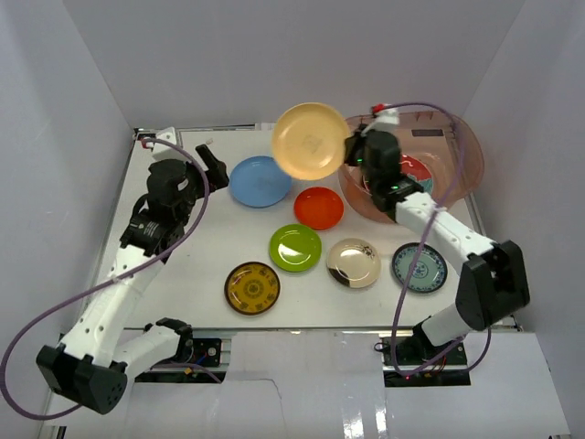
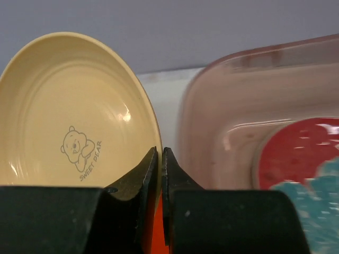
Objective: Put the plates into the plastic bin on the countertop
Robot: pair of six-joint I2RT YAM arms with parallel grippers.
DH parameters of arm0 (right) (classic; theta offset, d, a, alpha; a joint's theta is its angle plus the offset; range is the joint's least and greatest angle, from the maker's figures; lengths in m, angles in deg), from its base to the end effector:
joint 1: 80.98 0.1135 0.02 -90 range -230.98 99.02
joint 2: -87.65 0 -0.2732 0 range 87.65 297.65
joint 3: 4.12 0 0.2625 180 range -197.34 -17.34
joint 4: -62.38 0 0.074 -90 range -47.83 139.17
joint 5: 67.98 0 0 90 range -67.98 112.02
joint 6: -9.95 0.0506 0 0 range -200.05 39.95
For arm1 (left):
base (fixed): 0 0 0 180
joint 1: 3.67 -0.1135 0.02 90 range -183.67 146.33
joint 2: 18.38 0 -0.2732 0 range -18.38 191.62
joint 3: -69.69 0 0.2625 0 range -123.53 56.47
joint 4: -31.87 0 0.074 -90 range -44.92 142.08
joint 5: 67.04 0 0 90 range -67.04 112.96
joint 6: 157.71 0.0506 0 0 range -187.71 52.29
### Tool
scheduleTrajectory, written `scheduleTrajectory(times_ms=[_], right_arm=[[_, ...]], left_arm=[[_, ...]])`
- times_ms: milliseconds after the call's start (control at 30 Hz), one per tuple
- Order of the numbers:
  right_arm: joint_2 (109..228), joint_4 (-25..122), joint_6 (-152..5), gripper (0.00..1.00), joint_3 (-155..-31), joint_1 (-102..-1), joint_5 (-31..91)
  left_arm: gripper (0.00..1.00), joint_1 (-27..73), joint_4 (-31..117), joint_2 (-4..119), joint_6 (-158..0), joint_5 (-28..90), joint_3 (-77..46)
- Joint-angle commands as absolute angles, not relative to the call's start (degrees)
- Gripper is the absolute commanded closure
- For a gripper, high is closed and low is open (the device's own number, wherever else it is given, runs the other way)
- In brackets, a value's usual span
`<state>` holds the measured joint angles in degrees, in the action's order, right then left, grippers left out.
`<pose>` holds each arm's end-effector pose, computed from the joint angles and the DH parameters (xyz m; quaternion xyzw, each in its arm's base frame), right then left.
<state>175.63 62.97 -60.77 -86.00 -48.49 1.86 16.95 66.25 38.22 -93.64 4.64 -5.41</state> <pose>0.3403 0.1960 0.3470 0.0331 0.7375 0.1724 0.6521 0.2264 -0.0682 0.3915 -0.1323 0.7825 -0.1184 0.5967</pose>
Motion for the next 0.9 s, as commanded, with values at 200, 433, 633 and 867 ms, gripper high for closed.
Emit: scheduleTrajectory(times_ms=[200, 433, 633, 867], right_arm=[[168.5, 59.8, -60.6, 0.92, -79.0, -80.5, 8.9], [179.4, 58.4, -60.1, 0.92, -83.0, -86.9, 11.0], [184.2, 56.6, -60.2, 0.72, -86.2, -87.7, 15.2], [178.0, 56.7, -59.7, 0.35, -82.7, -87.5, 24.1]], left_arm=[[0.03, 15.1, 63.5, 59.0, -101.3, 8.6, -7.3], [0.07, 8.6, 58.4, 74.4, -105.3, 15.8, -9.4], [0.11, 7.1, 54.0, 85.0, -105.6, 19.4, -13.5], [0.2, 7.1, 54.5, 92.6, -105.2, 20.3, -19.7]])
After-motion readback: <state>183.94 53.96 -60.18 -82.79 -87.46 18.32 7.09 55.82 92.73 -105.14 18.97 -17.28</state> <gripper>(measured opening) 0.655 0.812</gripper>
